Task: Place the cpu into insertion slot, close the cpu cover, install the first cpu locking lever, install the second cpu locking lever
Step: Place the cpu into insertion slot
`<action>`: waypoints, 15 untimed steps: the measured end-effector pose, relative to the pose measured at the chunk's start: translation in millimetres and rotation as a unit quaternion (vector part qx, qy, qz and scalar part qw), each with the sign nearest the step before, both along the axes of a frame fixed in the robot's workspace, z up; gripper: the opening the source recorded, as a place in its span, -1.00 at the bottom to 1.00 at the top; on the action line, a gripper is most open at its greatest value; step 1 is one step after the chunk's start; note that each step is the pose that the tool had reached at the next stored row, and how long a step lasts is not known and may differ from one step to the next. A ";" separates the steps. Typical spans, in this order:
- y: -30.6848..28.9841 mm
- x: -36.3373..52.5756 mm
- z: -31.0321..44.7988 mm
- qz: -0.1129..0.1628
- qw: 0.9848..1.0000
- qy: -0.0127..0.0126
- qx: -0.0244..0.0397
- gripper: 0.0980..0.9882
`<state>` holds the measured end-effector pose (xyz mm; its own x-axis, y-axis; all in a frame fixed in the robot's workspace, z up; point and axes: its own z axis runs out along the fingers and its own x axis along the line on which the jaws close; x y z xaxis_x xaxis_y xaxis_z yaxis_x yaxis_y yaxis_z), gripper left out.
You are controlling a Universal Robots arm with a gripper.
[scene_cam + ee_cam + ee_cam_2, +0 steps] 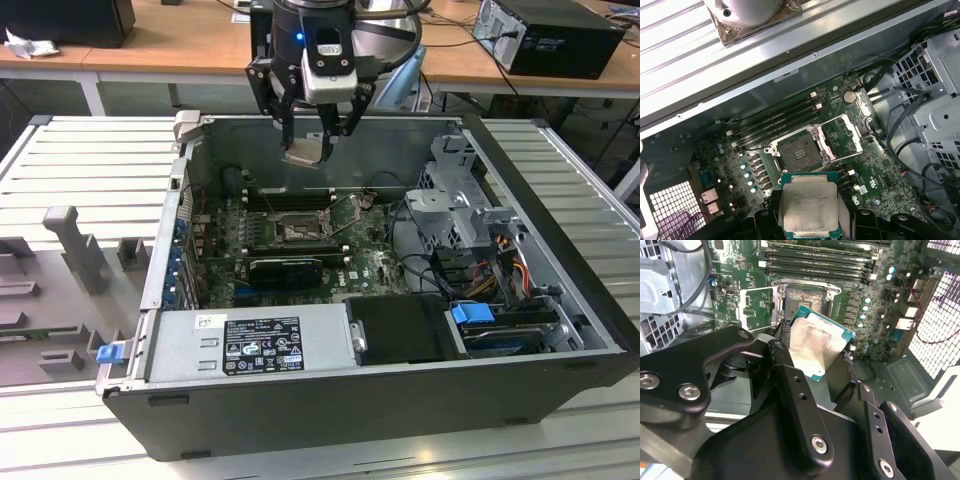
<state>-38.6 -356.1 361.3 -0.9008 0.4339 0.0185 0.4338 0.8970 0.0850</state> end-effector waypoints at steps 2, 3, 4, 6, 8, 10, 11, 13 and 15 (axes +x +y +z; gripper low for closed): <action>0.0 0.0 0.0 -0.008 1.000 0.000 0.000 -0.03; 0.0 0.0 0.0 -0.012 1.000 0.000 0.000 -0.03; 0.0 0.0 0.0 -0.017 1.000 0.000 0.000 -0.03; 0.0 0.0 0.0 -0.029 1.000 0.000 0.000 -0.03; 0.0 0.0 0.0 -0.041 0.999 0.000 0.000 -0.03; 0.0 0.0 0.0 -0.048 0.999 0.000 0.000 -0.03; 0.0 0.0 0.0 -0.052 0.999 0.000 0.000 -0.03; 0.0 0.0 0.0 -0.059 0.998 0.000 0.000 -0.03; 0.0 0.0 0.0 -0.069 0.998 0.000 0.000 -0.03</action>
<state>-38.6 -356.1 361.4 -0.8323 0.5540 0.0185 0.5534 0.8286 0.0849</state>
